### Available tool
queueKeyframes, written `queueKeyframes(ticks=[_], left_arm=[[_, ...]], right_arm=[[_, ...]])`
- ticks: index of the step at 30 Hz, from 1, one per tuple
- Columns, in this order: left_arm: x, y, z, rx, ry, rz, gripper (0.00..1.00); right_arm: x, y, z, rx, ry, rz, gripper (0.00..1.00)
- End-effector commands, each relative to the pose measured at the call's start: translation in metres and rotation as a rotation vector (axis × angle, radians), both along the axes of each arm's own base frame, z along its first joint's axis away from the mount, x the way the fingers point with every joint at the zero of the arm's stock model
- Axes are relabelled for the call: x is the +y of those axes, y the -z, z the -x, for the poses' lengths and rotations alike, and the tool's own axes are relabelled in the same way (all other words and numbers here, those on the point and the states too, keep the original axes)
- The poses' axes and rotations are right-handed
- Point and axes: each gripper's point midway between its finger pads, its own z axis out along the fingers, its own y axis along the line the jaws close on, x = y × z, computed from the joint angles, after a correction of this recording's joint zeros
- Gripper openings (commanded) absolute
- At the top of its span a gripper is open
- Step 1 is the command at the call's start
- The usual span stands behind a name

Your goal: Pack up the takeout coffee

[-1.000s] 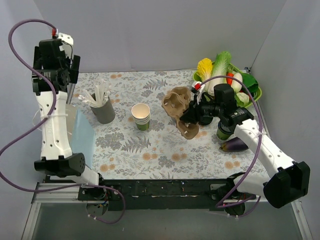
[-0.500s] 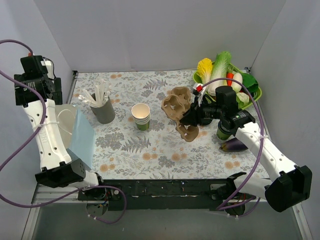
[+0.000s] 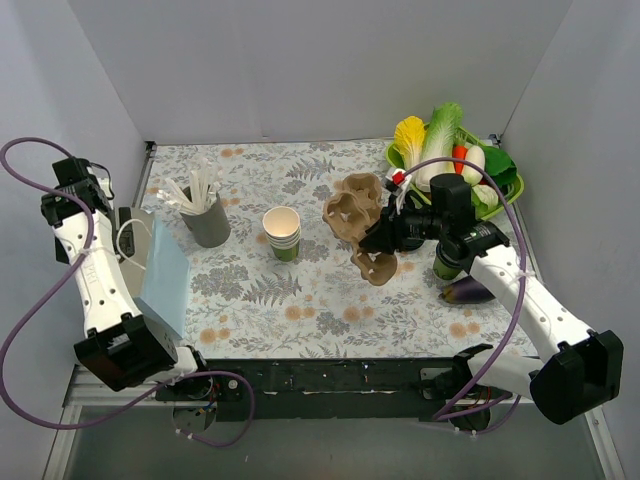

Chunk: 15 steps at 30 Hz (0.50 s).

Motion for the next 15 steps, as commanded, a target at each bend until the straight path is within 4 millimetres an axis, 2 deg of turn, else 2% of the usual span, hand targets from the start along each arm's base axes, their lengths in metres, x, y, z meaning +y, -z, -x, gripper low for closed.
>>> queueKeyframes(ticks=[1,3,8,10,15], left_arm=[[-0.017,-0.006,0.013,-0.055,0.003,0.042,0.81],[-0.015,-0.012,0.019,-0.063,-0.007,0.009,0.78],[-0.011,-0.059,0.033,-0.175,-0.016,-0.115,0.79],[-0.008,-0.066,0.043,-0.174,-0.031,-0.159,0.83],[-0.015,-0.056,0.062,-0.171,-0.05,-0.167,0.88]], right_arm=[[-0.001,-0.002,0.0,-0.028,0.004,-0.013,0.01],[0.0,-0.001,0.0,-0.025,0.002,-0.012,0.01],[0.002,0.001,-0.002,-0.012,-0.003,-0.014,0.01],[0.003,0.004,-0.003,-0.002,-0.005,-0.015,0.01],[0.006,0.003,-0.006,0.011,-0.007,-0.024,0.01]])
